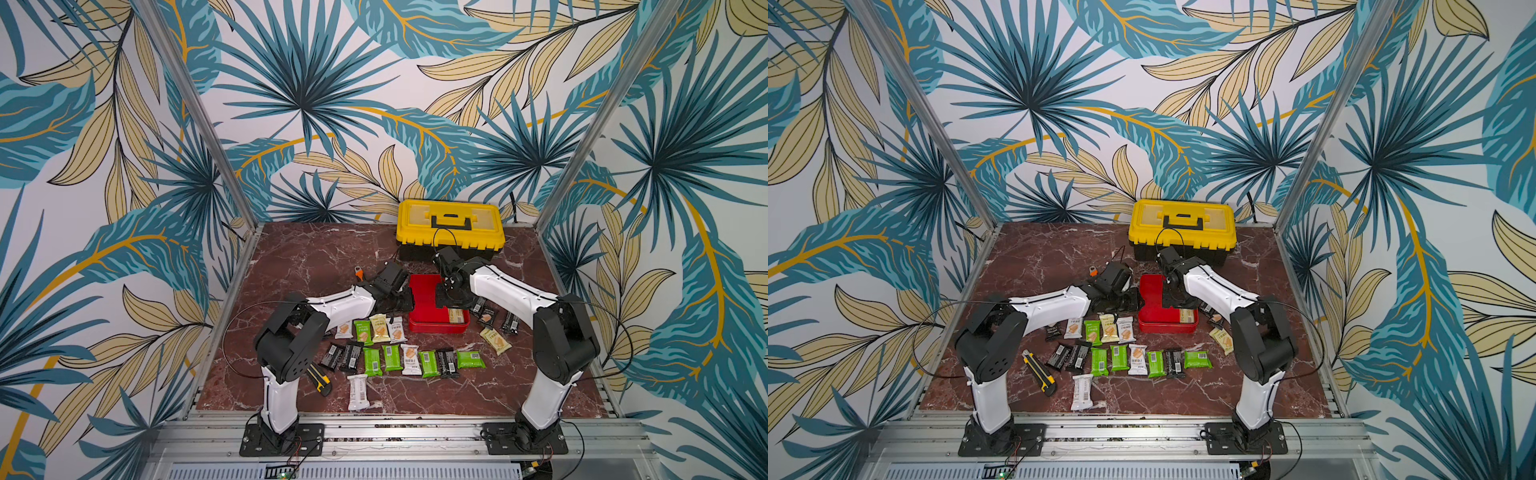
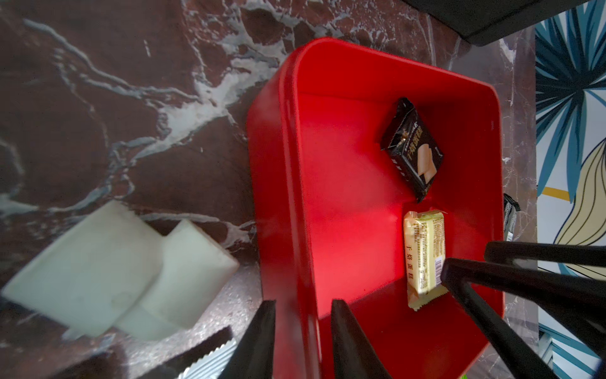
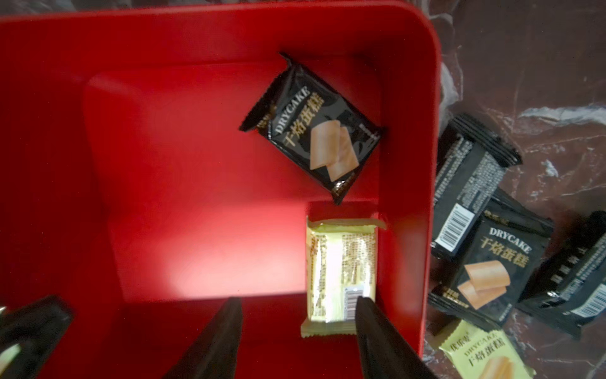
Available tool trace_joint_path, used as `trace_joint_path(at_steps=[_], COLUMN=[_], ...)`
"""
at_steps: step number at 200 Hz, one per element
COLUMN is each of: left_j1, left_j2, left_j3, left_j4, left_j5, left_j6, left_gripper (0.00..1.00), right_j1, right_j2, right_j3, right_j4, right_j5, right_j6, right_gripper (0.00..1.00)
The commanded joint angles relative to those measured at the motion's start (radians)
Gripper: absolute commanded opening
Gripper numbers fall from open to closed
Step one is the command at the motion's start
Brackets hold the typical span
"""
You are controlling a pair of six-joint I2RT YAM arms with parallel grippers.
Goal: Take the cookies out of the storage box
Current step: Pick up the cookie from the storage box.
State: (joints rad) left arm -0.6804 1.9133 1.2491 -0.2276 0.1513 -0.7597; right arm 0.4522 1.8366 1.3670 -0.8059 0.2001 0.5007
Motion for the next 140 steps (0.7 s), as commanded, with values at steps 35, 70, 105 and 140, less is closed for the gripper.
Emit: trace_joint_path(at_steps=[35,70,105,140], left_j1=[-0.004,-0.005,-0.008,-0.009], left_j2=[-0.008,-0.011,-0.011,-0.008], left_j3=[0.042,0.039,0.041,0.041], left_j4=[-0.071,-0.072,-0.054,-0.055], left_j5=[-0.059,-0.064,-0.056,-0.049], left_j6=[-0.002,-0.006,-0.009,-0.013], left_gripper=[0.26,0.22,0.22,0.22], right_j1=[-0.002,-0.003,-0.003,-0.002], right_j2=[0.046,0.070,0.099,0.113], right_j3=[-0.023,-0.033,-0.038,-0.056], right_j4=[-0.024,-0.011,0.018,0.058], right_j5=[0.092,0.113,0.080,0.041], right_j6=[0.019,0.028,0.040,0.055], right_gripper=[0.60,0.61,0.61,0.61])
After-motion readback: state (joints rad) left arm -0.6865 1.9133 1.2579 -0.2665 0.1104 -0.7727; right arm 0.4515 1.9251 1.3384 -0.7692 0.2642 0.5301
